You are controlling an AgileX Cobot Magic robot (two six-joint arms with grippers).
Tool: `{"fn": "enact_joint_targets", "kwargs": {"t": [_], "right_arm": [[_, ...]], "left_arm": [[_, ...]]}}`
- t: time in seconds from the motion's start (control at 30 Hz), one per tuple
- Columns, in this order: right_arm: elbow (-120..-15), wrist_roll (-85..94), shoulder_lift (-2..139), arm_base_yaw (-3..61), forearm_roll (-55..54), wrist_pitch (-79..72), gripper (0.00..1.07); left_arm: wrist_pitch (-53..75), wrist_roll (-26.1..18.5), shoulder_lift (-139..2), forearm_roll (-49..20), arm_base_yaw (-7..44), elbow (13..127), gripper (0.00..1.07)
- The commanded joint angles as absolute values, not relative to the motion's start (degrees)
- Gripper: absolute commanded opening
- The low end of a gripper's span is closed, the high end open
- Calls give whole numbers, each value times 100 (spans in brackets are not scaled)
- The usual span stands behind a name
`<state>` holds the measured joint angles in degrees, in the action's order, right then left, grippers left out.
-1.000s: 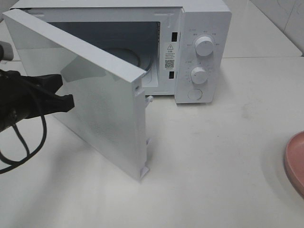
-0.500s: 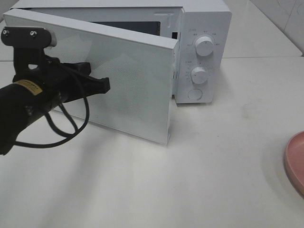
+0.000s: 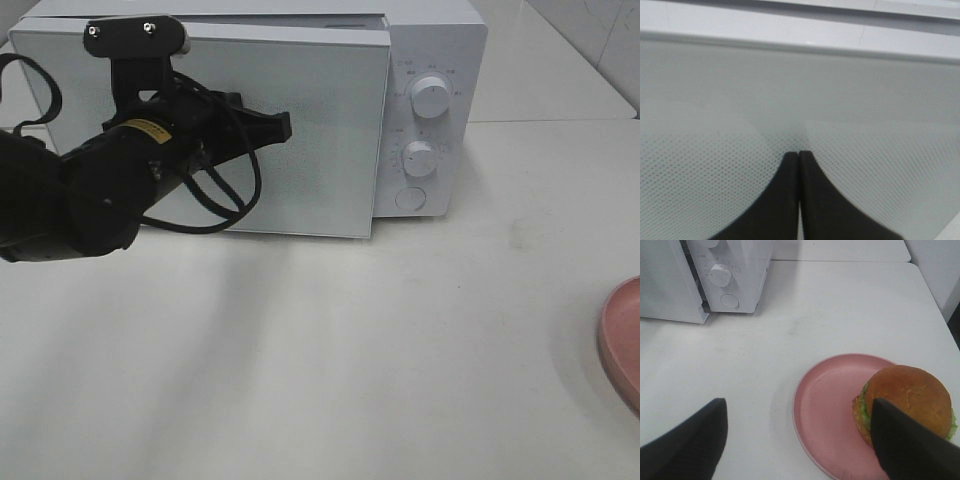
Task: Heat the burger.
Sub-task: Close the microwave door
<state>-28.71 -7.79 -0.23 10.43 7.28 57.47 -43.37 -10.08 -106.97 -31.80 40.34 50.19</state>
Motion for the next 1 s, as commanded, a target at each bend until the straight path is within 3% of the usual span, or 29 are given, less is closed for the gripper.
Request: {"fn": "enact_joint_targets", "kwargs": {"t": [0.03, 0.17, 0.23, 0.6, 1.0], "right_arm": [[-2859, -716, -189, 1008, 733, 5718, 76], [-2859, -716, -189, 1008, 733, 5718, 76], [-2859, -716, -189, 1008, 733, 5718, 76], [-2859, -722, -189, 1008, 733, 5718, 76], [-2859, -722, -189, 1008, 733, 5718, 76]], "left_arm": [[-4240, -1026, -10869, -3335, 4068, 5363, 0], [-4177, -1054, -11018, -3478, 4068, 5661, 0], [-4125, -1427, -11207, -3610, 4068, 5970, 0], [-3965, -1684, -11488, -4039, 4022, 6686, 0], [-3100, -2372, -10869, -3999, 4400, 6085, 0]]}}
